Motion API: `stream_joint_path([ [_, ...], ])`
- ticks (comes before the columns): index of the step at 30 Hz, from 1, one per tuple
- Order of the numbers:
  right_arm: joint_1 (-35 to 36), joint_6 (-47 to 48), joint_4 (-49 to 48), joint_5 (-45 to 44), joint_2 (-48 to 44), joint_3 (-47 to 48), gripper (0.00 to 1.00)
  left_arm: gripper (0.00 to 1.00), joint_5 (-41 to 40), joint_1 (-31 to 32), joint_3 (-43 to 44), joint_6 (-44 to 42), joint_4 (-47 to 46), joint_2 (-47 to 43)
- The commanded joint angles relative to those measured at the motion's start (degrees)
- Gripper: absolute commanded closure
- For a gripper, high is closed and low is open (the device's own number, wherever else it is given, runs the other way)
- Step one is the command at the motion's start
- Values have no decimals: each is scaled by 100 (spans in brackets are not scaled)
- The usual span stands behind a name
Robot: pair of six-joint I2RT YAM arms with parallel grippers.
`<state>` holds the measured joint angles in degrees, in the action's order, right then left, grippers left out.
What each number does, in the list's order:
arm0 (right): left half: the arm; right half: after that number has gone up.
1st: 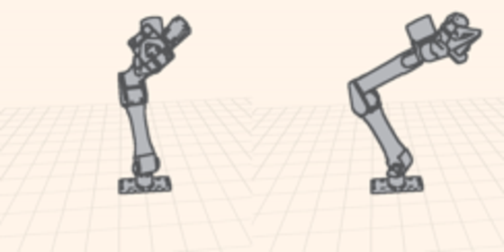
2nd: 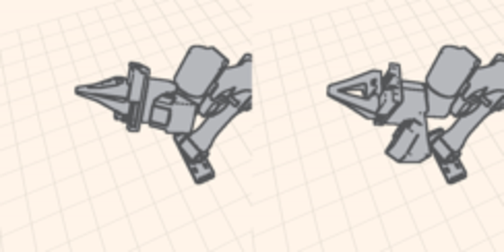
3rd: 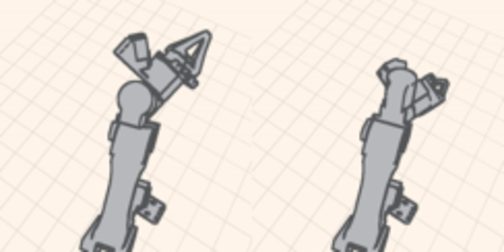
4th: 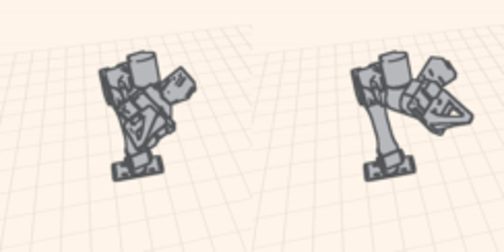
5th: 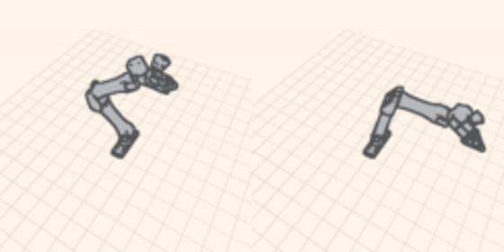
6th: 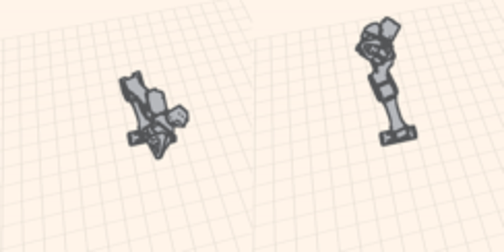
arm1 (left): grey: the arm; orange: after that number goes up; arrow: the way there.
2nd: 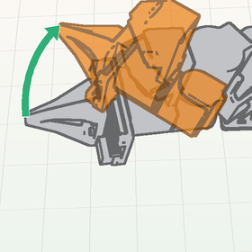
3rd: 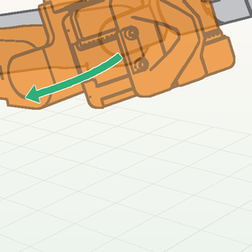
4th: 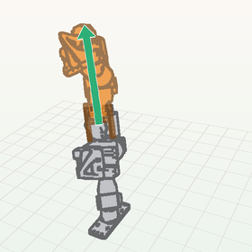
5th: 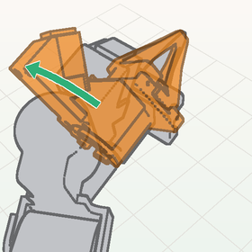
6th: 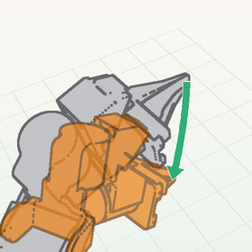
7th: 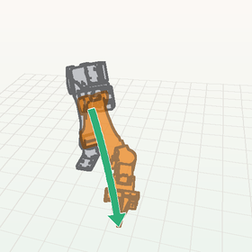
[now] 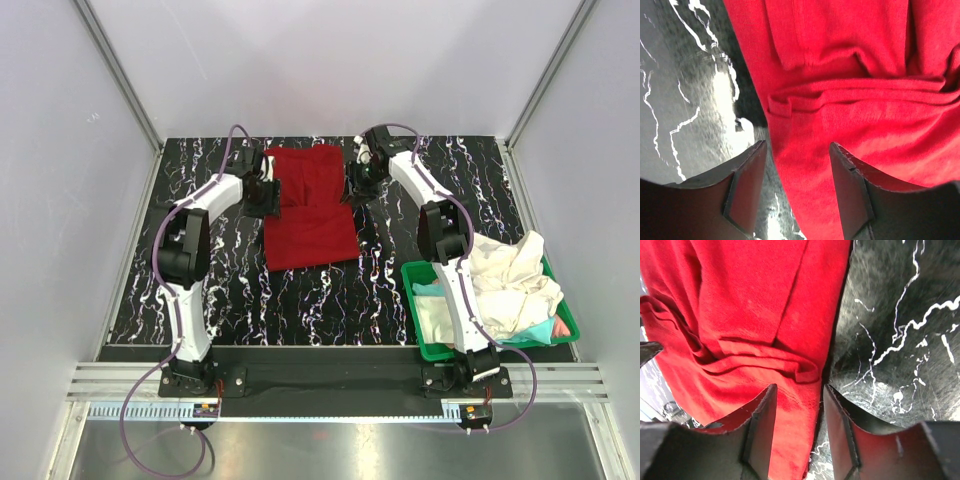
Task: Fold and stack the t-shirts
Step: Fold the tshirt
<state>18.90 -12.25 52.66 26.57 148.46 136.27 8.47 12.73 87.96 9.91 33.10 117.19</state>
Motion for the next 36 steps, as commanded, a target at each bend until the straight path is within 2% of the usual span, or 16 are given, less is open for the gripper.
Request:
stream_joint_path([
  [1, -9, -102, -98, 33, 69, 348, 52, 43, -65, -43, 388, 116, -155, 137],
  [10, -9, -287, -177, 191, 174, 418, 60, 51, -109, -78, 696, 213, -102, 384],
  [11, 0, -321, -186, 174, 174, 427, 66, 60, -109, -87, 748, 222, -50, 427],
  [13, -9, -330, -204, 173, 174, 436, 67, 63, -109, -78, 766, 230, -49, 419],
  [15, 0, -357, -213, 130, 157, 462, 74, 73, -100, -95, 810, 239, -76, 410],
  [16, 0, -383, -213, 129, 157, 514, 78, 80, -109, -95, 836, 239, -24, 419],
  [17, -9, -383, -213, 129, 148, 541, 85, 95, -117, -104, 863, 239, -6, 410],
  [18, -9, -401, -195, 121, 157, 576, 91, 100, -117, -104, 924, 239, 21, 410],
  [24, -17, -427, -169, -72, -115, 542, 94, 100, -232, -174, 872, 336, -14, 33],
  [29, -26, -410, -353, -213, -590, -179, 100, 100, -188, -236, 889, 362, 29, -213],
  [36, -35, -260, -494, -327, -1100, -829, 100, 100, -153, -376, 635, 301, -5, -530],
])
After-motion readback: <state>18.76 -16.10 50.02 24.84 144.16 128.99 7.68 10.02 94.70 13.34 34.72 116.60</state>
